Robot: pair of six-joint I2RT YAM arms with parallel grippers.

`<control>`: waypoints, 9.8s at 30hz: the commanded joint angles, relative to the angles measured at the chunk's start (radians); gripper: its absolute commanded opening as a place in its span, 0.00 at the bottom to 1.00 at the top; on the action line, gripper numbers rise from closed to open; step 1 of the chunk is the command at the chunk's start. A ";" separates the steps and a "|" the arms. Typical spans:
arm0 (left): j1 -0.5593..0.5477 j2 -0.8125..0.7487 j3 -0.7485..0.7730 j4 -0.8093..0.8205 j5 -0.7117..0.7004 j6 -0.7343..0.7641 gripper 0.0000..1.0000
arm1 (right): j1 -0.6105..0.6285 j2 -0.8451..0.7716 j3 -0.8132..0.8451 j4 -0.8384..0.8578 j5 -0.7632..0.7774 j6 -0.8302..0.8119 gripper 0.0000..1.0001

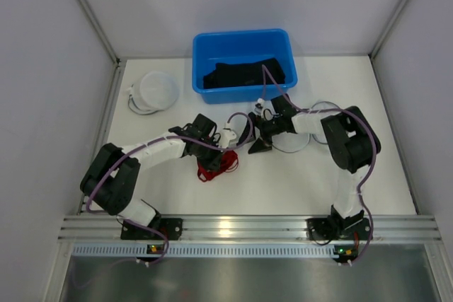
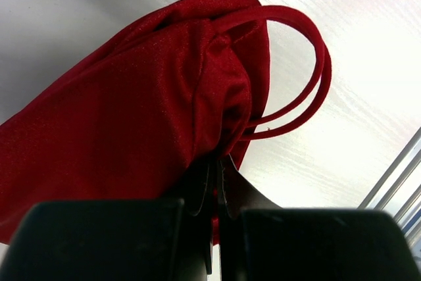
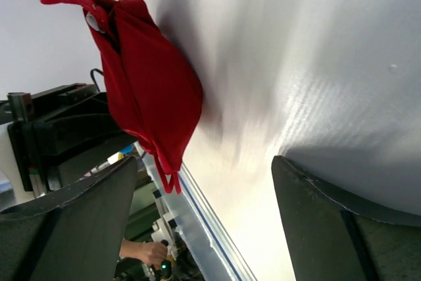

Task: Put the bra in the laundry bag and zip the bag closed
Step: Adjust the bra at the center of the board, then pick up the bra from the center of the board, then move the laundry bag to the center of the board, then place the bra in the laundry bag, then adjust the laundry bag at the center of the board.

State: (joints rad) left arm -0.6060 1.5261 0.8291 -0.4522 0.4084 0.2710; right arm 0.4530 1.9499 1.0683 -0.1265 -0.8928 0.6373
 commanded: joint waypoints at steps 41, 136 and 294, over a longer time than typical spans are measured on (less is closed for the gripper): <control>-0.089 -0.508 -0.081 0.000 -0.286 0.275 0.98 | 0.118 0.067 -0.111 0.840 -0.055 0.732 0.00; 0.227 -0.382 0.051 0.184 0.412 -0.643 0.00 | -0.297 -0.147 0.345 -0.901 0.347 -0.993 0.00; 0.336 0.296 0.440 -0.281 0.514 0.510 0.95 | -0.201 -0.003 0.561 -0.769 0.261 -1.090 0.09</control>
State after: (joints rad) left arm -0.2447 1.8099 1.2549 -0.7273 0.8307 0.7372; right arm 0.2409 1.9347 1.5768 -0.9207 -0.6449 -0.4057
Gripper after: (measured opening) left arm 0.949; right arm 0.087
